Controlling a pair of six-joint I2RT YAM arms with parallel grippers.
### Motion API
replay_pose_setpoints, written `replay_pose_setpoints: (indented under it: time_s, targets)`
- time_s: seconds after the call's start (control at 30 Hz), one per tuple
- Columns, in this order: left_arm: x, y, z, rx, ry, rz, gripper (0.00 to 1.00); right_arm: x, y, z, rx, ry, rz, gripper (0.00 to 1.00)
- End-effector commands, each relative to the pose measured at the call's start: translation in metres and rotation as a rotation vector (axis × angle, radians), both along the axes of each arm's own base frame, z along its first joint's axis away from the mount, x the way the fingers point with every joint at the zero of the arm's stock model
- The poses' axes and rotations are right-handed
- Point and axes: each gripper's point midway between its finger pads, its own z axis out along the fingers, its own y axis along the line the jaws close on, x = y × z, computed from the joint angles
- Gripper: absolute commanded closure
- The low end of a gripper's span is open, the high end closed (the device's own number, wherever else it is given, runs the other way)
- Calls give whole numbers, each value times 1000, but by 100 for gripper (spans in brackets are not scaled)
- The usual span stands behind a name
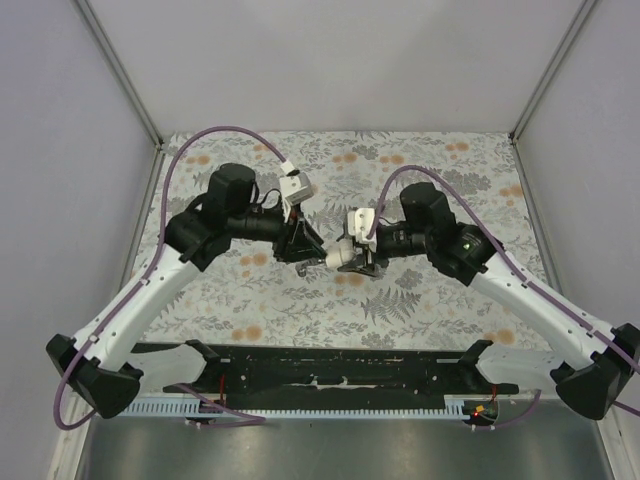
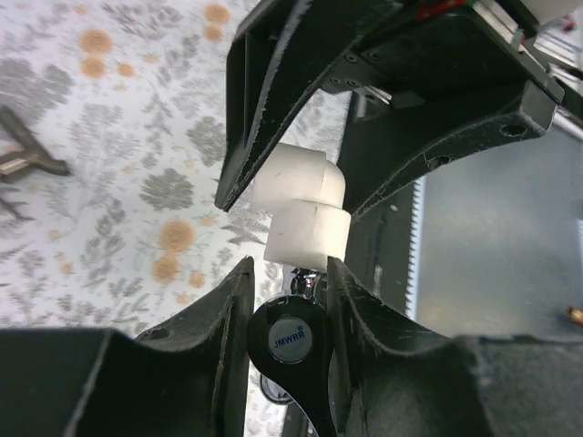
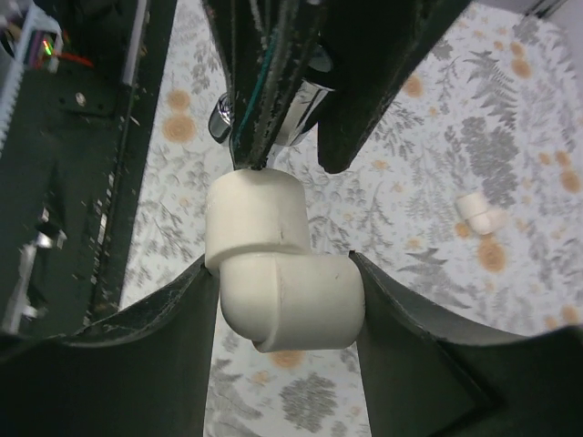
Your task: Install the water faucets
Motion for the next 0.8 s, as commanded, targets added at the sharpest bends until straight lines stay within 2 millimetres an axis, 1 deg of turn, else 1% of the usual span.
replay_pose_setpoints:
  time_s: [0.0,0.07,0.13,0.2,0.3,0.37,0.43,0.47,0.53,0.57,0.6,0.63,0.67,0.7,0.77]
  targets:
    - [20,9,46,-130,-301,126,98,9,19,20,141,250,-153,100]
    - [22,16,51,-159,-404,175,98,27,19,20,174,381,-330,100]
    - [24,25,49,-165,-527,229,98,38,17,15,183,523,-469,100]
    - [21,29,47,-168,-642,243,98,41,18,10,184,660,-548,100]
    - [15,32,43,-159,-766,252,98,40,25,4,176,785,-573,100]
    - [13,35,41,-165,-767,271,98,40,28,0,172,801,-568,100]
    - [14,40,45,-183,-735,315,98,38,31,3,186,767,-515,100]
    - [19,43,47,-184,-715,360,98,38,33,6,208,736,-488,100]
    - [26,48,45,-176,-674,428,98,39,29,8,221,649,-456,99]
    - [30,51,43,-166,-650,459,98,40,27,6,214,619,-459,93]
    - [35,52,39,-146,-622,485,98,41,24,5,209,581,-460,80]
    - [41,54,34,-122,-596,515,98,42,20,3,203,543,-456,57]
    - [48,58,29,-94,-568,563,98,43,17,2,200,520,-468,39]
    - [57,61,18,-48,-535,601,98,48,12,-1,195,496,-503,25]
    - [77,76,1,36,-473,742,98,55,0,-2,195,442,-569,13]
